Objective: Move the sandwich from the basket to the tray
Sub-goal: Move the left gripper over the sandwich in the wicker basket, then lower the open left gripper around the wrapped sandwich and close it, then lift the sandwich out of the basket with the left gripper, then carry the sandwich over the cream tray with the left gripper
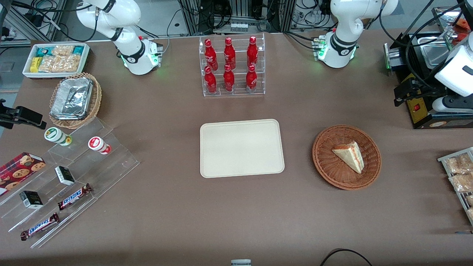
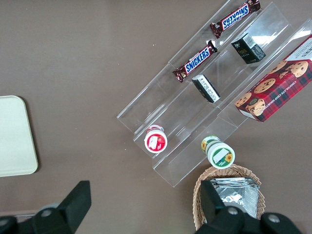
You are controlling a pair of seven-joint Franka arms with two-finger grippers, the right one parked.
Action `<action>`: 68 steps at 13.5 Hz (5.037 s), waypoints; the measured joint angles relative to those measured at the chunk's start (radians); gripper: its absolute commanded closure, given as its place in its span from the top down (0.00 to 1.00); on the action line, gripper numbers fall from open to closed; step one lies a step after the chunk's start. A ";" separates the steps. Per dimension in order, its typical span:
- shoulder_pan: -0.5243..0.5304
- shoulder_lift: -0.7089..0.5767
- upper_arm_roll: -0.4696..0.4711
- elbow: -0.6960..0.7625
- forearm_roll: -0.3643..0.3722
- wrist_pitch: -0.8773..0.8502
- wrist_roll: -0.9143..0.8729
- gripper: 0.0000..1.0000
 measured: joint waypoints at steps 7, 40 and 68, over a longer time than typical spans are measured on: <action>0.001 0.011 0.003 -0.008 0.000 -0.038 0.010 1.00; 0.021 0.199 -0.021 -0.801 -0.003 1.053 -0.671 0.00; -0.611 0.439 -0.042 -0.032 -0.003 0.432 -0.748 0.00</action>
